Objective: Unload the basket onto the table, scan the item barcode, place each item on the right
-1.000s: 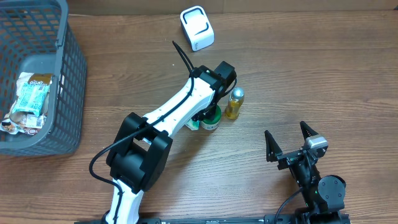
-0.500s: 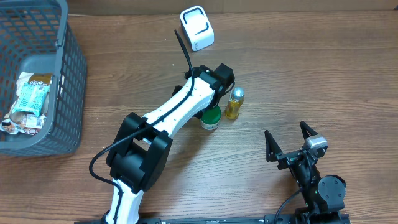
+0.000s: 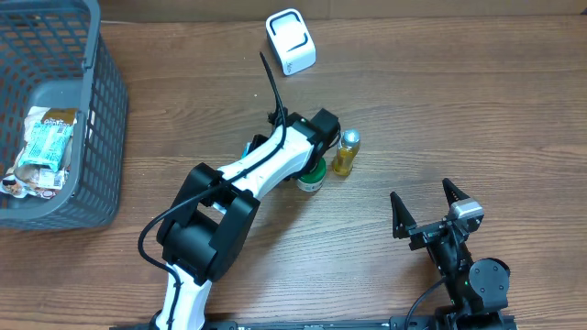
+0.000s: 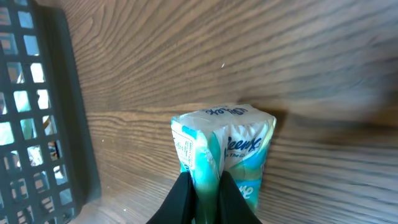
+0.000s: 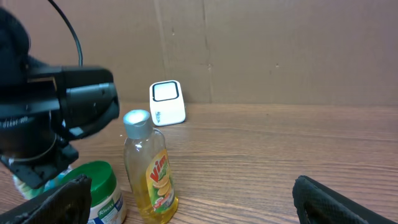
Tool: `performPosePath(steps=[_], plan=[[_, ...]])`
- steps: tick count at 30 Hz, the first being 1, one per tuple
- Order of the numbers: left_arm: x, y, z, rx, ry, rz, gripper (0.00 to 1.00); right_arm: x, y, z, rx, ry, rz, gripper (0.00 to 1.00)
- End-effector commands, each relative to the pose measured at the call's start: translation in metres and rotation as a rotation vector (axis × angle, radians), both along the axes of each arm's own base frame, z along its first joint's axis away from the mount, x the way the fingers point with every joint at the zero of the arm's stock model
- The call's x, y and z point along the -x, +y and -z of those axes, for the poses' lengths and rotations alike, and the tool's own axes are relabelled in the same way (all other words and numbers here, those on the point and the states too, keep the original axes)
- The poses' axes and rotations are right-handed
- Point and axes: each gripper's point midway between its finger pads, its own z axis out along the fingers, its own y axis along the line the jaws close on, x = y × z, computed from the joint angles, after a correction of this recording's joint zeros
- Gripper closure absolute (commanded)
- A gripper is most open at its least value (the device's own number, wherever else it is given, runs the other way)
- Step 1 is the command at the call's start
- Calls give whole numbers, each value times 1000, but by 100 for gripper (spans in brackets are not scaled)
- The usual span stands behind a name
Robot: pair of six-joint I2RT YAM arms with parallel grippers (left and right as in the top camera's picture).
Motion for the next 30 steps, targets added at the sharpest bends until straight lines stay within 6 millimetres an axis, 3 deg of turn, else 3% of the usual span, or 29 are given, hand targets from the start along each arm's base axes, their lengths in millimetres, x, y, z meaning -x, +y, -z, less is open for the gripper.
performPosePath(steps=[1,17,30], plan=[[0,4,-1,-34,-31,-3,93,0,0,2,0,-4,-3,0],[5,-5,9,45,14,-16,80,0,0,2,0,-4,-3,0],[5,-4,11,67,24,-31,78,0,0,2,0,-4,-3,0]])
